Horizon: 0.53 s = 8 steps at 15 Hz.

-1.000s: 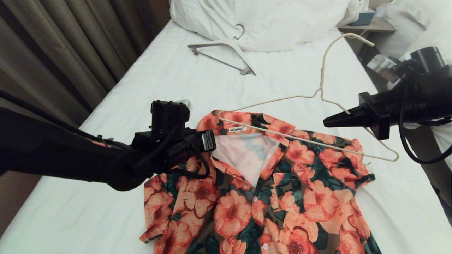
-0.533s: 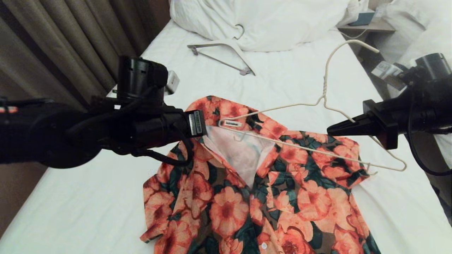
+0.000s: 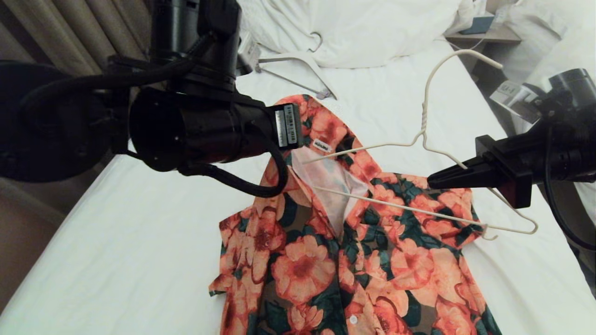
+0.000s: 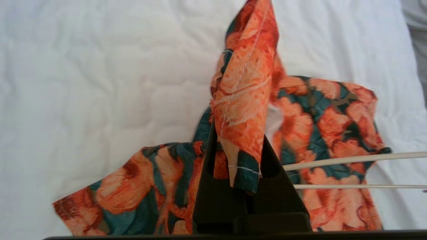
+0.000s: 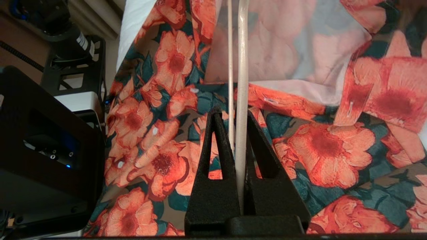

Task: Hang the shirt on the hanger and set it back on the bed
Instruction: Hook one side of the shirt onto the hanger

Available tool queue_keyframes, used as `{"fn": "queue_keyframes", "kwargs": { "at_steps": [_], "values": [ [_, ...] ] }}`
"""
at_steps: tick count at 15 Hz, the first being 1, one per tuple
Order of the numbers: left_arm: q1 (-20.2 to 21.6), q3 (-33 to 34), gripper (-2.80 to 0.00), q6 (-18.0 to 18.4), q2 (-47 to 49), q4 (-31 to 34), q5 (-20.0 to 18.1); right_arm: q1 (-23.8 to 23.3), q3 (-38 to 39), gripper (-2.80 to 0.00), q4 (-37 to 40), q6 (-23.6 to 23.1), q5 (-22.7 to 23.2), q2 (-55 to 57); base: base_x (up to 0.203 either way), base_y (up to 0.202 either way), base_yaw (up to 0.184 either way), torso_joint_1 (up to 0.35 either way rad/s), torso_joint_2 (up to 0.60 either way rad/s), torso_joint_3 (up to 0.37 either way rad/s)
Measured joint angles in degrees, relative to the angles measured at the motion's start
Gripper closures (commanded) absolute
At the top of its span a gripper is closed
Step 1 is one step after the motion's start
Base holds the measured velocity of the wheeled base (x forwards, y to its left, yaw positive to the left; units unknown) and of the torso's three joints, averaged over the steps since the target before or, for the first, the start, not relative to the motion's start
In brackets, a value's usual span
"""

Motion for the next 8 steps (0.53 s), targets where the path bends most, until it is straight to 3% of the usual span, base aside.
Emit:
{"fn": "queue_keyframes", "kwargs": {
  "at_steps": [4, 8],
  "values": [
    [-5.4, -3.7, 0.00, 0.2, 2.4, 0.2, 2.2, 0.1, 0.0, 0.00, -0.1, 0.0, 0.5, -0.5, 0.000, 0.000, 0.000, 0.000, 0.00, 0.000],
    [-10.2, -13.5, 0.00, 3.2, 6.6, 4.8, 3.1, 0.9, -0.2, 0.00, -0.3, 0.0, 2.4, -1.4, 0.000, 0.000, 0.000, 0.000, 0.00, 0.000]
  ]
}}
